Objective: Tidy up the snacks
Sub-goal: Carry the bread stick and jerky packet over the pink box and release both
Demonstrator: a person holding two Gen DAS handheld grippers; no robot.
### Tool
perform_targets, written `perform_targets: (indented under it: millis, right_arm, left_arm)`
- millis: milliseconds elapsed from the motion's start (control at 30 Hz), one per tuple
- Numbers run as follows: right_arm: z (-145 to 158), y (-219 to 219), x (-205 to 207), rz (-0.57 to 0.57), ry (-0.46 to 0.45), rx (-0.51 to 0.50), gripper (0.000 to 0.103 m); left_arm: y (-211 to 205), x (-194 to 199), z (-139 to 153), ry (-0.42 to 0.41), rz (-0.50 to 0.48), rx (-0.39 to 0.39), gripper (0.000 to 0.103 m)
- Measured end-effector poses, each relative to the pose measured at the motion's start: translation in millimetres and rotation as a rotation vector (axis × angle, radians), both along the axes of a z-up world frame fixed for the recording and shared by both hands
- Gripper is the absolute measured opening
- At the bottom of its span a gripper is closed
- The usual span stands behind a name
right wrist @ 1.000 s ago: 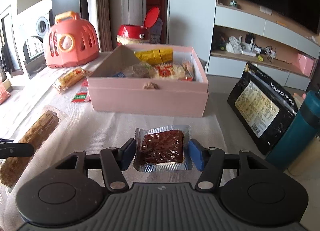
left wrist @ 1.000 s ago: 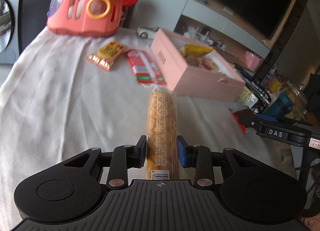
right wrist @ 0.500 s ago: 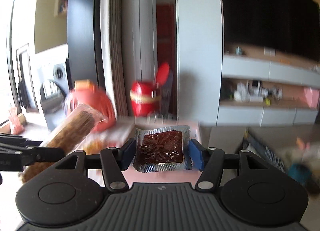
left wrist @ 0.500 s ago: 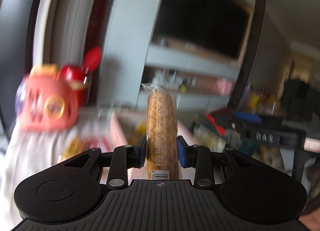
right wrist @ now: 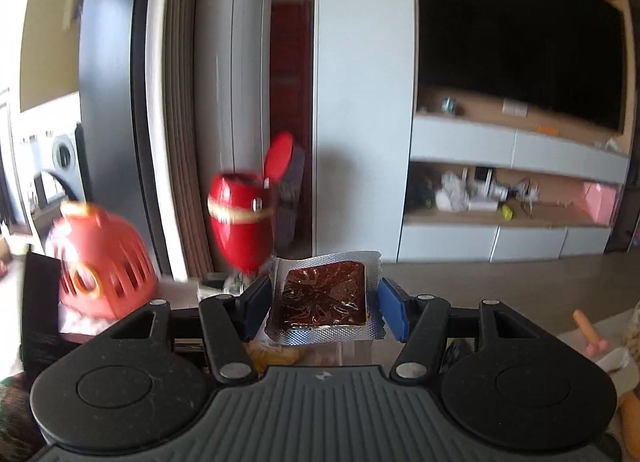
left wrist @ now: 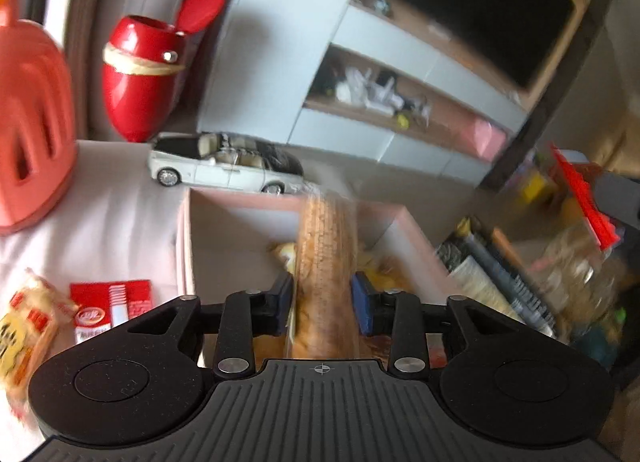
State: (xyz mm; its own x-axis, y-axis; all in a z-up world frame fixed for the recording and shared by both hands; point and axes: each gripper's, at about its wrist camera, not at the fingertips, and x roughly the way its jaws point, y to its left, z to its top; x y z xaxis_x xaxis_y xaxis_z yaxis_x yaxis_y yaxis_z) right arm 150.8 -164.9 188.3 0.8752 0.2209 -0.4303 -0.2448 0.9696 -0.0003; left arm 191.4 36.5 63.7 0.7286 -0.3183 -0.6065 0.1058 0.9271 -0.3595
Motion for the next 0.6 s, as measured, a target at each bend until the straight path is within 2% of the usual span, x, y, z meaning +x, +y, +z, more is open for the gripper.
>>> perform_targets:
  millis: [33,167,200,267,333,367,467,600]
  right_arm:
    - [-7.8,3.6,7.4,0.006,0.025,-0.004,0.059]
    - [-44.2,18.1,28.6,0.036,0.131,-0.003,0.059]
    - [-56.8,22.6,31.8,0.053,0.167,0.0,0.06]
    - [-79.6,34.7,44.1,0.104,0.27,0.001,0.066]
    - [-101.2,47.4,52.1,0.129,0.365,-0.006,0.066]
    - [-108.8,52.8,51.1,0.125,0.381,-0.02,0.066]
    - [-112.9,61.9,33.0,0.121,0.334,-0.057,0.067]
    - [-104.8,65.5,3.0,0.13,0.267,-0.058,0.078]
  left_arm:
    - [1.9,1.7,0.8,-0.015,-0.015,-0.008,0.037]
    - [43.9,-13.5,20.2,-0.152,0.012,-0.145,0.037]
    - [52.8,-17.8,23.7,-0.166,0.031,-0.145,0.037]
    - [72.2,-18.0,31.2,-0.156,0.088,-0.101,0.037]
    - [88.6,-15.3,26.5,-0.11,0.136,-0.032,0.037]
    - [92.2,-13.8,21.4,-0.08,0.142,-0.002,0.037]
    - [98.7,-9.1,-2.6,0.003,0.105,0.046,0.037]
    - [91.9,2.3,-28.5,0.047,0.066,0.167,0.034]
